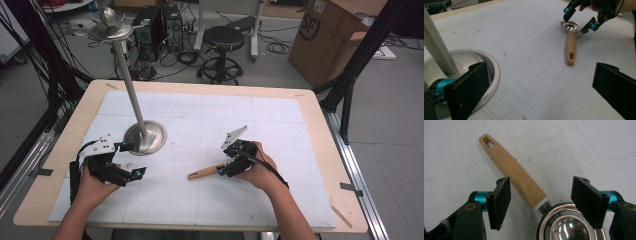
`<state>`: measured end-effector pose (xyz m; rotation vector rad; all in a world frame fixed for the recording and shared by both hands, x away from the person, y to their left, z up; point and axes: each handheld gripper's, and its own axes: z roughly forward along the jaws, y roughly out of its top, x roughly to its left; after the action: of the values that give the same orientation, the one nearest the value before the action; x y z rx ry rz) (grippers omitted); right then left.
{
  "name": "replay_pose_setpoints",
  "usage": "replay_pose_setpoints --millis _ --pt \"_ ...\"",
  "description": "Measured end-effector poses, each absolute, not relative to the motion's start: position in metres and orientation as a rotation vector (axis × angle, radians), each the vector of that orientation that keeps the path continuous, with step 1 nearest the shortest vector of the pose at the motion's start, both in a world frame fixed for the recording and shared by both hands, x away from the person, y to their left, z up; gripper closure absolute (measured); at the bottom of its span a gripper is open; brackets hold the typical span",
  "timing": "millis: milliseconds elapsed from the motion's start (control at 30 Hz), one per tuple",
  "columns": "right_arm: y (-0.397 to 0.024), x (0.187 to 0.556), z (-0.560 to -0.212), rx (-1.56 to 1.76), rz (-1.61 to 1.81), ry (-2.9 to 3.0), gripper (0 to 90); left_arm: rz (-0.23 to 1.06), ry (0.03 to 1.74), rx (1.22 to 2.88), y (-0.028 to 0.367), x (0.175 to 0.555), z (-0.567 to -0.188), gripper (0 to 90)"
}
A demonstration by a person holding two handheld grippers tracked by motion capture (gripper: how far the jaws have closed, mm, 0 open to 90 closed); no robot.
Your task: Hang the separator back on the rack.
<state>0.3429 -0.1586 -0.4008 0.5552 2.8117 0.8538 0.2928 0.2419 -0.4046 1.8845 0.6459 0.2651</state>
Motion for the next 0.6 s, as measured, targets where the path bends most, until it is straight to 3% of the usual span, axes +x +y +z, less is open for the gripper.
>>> replay_pose_setpoints --millis 600 --pt "-0.143 0.346 -0.415 0.437 0.66 2.918 36.5 0.259 0.65 1.884 0.242 0.294 -0.407 1.7"
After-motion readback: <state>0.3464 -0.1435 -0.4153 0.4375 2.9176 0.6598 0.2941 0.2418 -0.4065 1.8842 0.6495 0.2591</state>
